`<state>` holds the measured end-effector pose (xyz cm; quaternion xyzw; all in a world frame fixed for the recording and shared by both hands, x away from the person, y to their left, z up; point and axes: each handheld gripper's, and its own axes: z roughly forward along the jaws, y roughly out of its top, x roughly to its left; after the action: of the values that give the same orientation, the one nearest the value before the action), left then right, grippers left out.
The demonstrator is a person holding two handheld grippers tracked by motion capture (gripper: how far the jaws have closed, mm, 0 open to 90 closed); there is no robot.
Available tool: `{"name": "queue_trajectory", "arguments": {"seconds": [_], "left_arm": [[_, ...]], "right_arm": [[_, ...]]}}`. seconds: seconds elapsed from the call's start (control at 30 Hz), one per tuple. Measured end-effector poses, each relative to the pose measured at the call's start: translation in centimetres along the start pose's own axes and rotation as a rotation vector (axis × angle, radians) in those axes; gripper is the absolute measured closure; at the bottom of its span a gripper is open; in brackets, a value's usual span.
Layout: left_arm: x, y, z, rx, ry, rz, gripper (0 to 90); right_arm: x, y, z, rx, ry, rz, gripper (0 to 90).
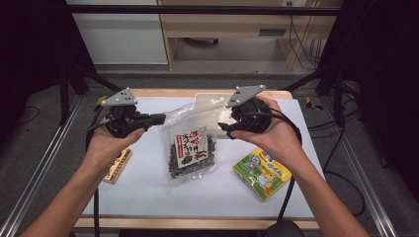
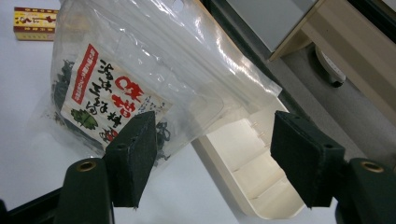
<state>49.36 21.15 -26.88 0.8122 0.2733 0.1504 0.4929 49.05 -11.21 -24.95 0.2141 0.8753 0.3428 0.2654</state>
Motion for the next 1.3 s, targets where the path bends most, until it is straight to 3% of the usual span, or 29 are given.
{"name": "queue_trajectory", "arguments": {"seconds": [0.33,0.6,0.87,1.13,1.3], "left_arm": [[-0.4,1.0,0.4,0.018,-0.013,0.047,89.4],[-1.1,1.5,0.5,0.018,-0.026,0.073,89.4],[-1.8,1.8,0.6,0.019,-0.045,0.108,89.4],[-2.1,1.9,0.5,0.021,-0.051,0.126,89.4],[-2.2,1.8,0.4,0.019,-0.056,0.133,89.4]], "right_arm": [[-1.4,0.5,0.0,-0.031,0.02,-0.029,27.6],[-1.2,1.2,0.0,-0.025,0.013,-0.049,25.5],[-1.1,1.7,0.0,-0.033,0.032,-0.107,22.2],[-1.0,1.7,1.6,0.021,0.072,-0.134,22.0],[-1.2,1.9,3.1,0.06,0.123,-0.159,25.5]]}}
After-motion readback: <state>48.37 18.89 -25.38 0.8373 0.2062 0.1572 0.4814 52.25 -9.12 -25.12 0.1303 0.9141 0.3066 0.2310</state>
